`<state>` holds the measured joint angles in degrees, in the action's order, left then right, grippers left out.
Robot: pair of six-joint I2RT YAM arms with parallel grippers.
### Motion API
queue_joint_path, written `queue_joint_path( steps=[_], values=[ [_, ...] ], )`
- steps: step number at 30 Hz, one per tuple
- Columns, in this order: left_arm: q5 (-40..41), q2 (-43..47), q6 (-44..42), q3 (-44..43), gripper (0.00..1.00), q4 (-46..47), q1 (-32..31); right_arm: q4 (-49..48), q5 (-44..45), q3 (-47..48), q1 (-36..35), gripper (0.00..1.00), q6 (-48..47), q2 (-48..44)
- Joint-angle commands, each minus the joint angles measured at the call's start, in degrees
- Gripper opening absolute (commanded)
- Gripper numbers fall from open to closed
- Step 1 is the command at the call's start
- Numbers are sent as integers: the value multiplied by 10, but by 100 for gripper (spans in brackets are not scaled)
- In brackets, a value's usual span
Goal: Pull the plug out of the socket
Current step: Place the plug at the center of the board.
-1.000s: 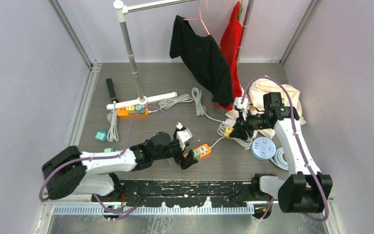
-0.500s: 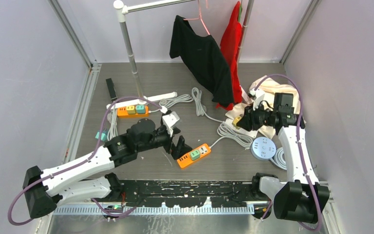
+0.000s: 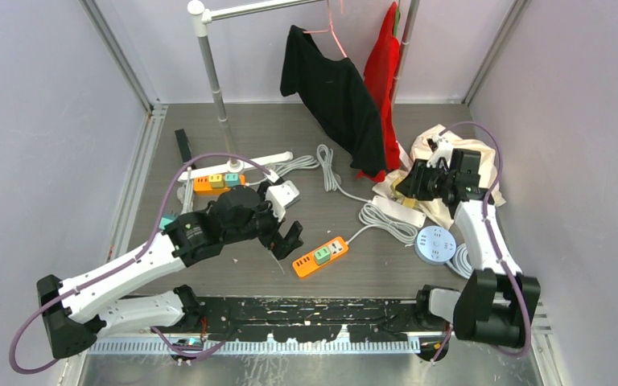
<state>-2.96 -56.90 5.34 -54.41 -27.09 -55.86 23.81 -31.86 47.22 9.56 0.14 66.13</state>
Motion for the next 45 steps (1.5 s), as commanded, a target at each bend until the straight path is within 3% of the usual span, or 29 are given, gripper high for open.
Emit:
queue_joint_path(
  steps=[1,6,12,18,21,25,27,36,39,45],
  values=[
    [13,8,-12,13,99,7,2,-85,11,27,2,13,76,75],
    [-32,16,-16,-33,99,-49,2,-48,-1,95,-12,17,64,173],
    [-24,42,-72,-94,99,-126,2,-41,31,110,-53,28,54,212],
    [16,54,-120,3,100,-89,27,-33,35,104,-56,39,50,215],
    [84,56,-122,36,99,-93,35,-31,25,103,-56,41,50,217],
    [49,57,-126,33,100,-91,44,-20,20,106,-55,42,45,222],
    [42,56,-126,34,100,-91,50,-19,19,105,-52,47,45,218],
    [40,76,-134,45,99,-80,57,10,22,110,-41,48,19,175],
    [38,78,-137,48,99,-77,57,54,-40,118,-32,48,-50,145],
    [30,83,-144,56,99,-67,57,172,-264,140,-30,50,-181,111]
  ],
)
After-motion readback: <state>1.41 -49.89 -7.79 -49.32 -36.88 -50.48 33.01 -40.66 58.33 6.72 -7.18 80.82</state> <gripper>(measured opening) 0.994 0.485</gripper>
